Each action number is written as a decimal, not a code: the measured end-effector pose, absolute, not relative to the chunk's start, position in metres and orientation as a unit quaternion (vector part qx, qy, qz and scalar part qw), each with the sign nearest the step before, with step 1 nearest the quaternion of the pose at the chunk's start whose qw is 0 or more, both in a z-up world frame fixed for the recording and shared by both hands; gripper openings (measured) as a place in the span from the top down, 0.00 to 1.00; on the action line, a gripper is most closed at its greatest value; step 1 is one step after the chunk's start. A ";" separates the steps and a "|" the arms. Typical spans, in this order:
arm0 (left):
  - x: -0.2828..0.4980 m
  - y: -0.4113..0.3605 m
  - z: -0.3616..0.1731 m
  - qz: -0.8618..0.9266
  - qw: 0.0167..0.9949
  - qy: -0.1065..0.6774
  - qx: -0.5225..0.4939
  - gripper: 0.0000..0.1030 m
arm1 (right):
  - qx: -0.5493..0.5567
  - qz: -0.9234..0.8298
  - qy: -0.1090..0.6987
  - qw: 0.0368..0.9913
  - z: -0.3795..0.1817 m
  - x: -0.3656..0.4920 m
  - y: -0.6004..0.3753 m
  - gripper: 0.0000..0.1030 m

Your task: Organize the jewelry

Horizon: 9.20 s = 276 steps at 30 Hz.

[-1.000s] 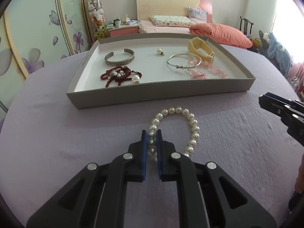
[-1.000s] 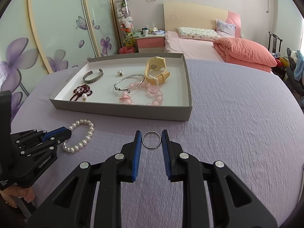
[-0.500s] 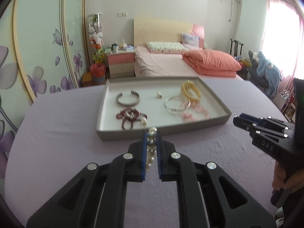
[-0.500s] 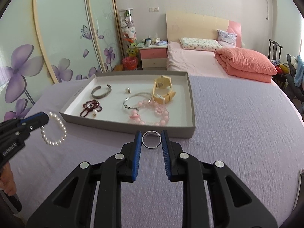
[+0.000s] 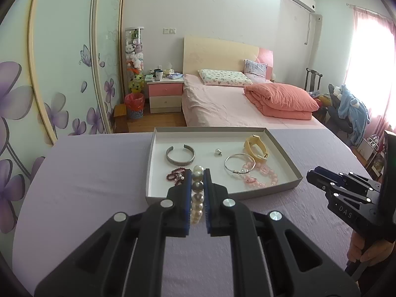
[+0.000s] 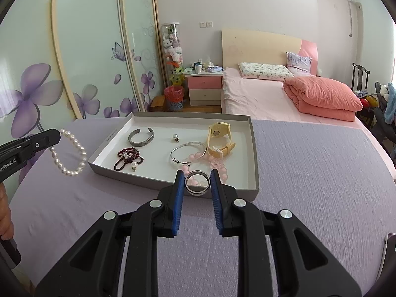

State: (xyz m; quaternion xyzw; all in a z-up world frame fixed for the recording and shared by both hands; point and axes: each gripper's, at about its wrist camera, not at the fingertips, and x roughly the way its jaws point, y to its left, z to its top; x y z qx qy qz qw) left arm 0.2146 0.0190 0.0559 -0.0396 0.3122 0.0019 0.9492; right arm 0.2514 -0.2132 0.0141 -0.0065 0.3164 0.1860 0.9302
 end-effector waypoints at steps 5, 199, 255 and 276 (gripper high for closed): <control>0.216 0.020 0.057 0.002 0.949 0.313 -0.041 0.91 | -0.005 0.187 0.317 0.930 0.014 0.253 -0.212 0.78; 0.184 0.041 -0.001 -0.019 0.960 0.271 -0.069 0.02 | 0.026 0.129 0.272 0.953 -0.011 0.213 -0.185 0.01; 0.184 0.036 -0.002 -0.020 0.959 0.273 -0.070 0.02 | 0.028 0.133 0.271 0.953 -0.008 0.212 -0.184 0.01; 0.187 0.036 -0.007 -0.021 0.958 0.278 -0.072 0.02 | 0.028 0.133 0.270 0.953 -0.009 0.212 -0.184 0.01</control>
